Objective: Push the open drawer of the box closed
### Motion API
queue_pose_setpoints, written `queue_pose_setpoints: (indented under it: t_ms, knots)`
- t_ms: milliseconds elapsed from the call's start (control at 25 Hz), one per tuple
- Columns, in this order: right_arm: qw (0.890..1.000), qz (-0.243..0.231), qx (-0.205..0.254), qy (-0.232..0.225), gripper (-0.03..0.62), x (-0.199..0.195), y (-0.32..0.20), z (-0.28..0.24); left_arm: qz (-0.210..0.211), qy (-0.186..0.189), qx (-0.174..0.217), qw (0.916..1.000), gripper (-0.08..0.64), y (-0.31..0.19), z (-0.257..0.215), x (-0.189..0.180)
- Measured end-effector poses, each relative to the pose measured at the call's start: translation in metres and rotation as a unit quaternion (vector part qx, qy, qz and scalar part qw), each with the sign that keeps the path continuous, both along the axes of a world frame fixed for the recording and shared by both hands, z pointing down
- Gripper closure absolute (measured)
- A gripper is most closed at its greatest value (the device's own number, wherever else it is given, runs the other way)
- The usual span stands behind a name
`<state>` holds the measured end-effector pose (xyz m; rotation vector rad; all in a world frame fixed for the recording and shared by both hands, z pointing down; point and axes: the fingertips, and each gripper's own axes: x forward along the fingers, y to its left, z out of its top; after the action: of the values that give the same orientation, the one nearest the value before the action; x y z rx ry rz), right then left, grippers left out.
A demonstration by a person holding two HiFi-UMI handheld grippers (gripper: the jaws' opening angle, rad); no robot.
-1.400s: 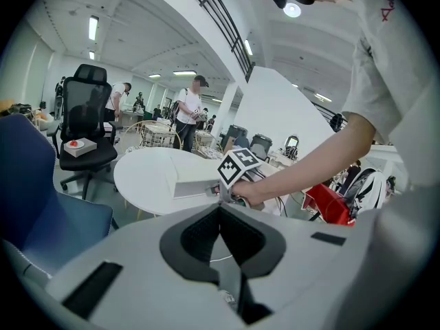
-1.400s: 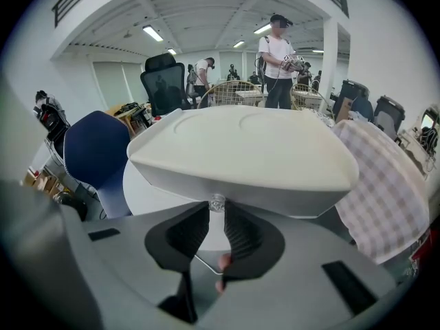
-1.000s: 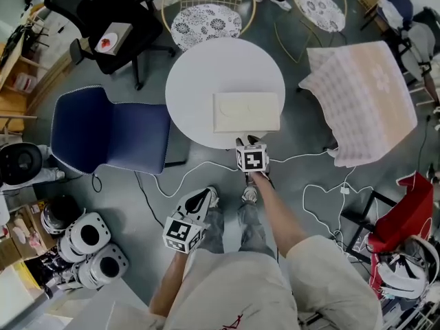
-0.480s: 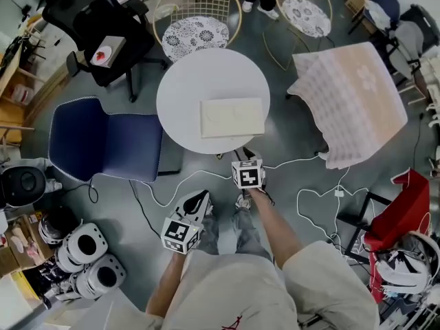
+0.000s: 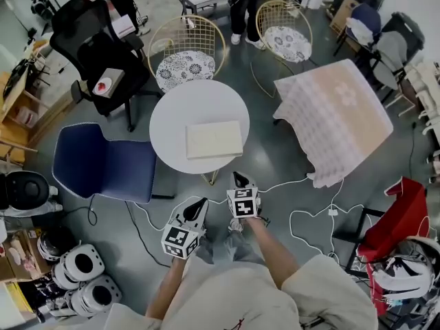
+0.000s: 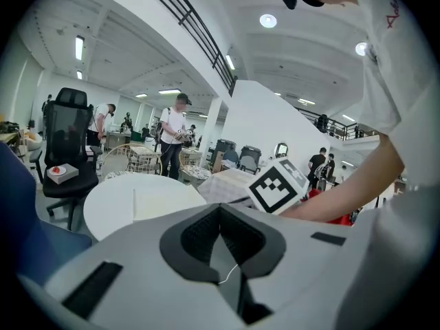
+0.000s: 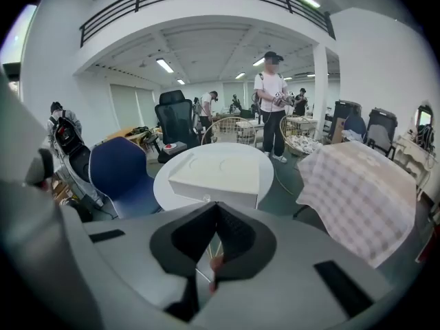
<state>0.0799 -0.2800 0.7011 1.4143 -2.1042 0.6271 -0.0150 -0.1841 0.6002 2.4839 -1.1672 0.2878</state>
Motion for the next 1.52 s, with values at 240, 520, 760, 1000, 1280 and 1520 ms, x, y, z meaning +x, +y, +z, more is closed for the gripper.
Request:
queue_pose_setpoints:
  t_ms: [240, 520, 760, 1000, 1280, 1520]
  knots:
    - [0.997, -0.028, 0.064, -0.012, 0.575, 0.022, 0.014, -0.060, -0.011, -0.005, 0.044, 0.9990, 0.548, -0.013, -0.038, 0.026]
    - [0.991, -0.056, 0.118, -0.018, 0.575, 0.031, 0.019, -0.098, -0.019, -0.007, 0.086, 0.9961, 0.547, -0.029, -0.066, 0.047]
    - [0.989, -0.063, 0.129, -0.030, 0.575, 0.038, 0.036, -0.104, -0.023, -0.008, 0.089, 0.9957, 0.548, -0.020, -0.063, 0.058]
    - [0.984, -0.076, 0.155, -0.053, 0.577, 0.026, 0.058, -0.114, -0.018, -0.003, 0.092, 0.9956, 0.548, -0.011, -0.062, 0.061]
    - [0.983, -0.059, 0.166, -0.052, 0.577, 0.014, 0.090, -0.126, -0.005, -0.001, 0.100, 0.9950, 0.548, 0.022, -0.067, 0.048]
    - [0.984, -0.045, 0.163, -0.052, 0.577, -0.005, 0.144, -0.122, 0.004, -0.002, 0.095, 0.9955, 0.548, 0.077, -0.061, 0.025]
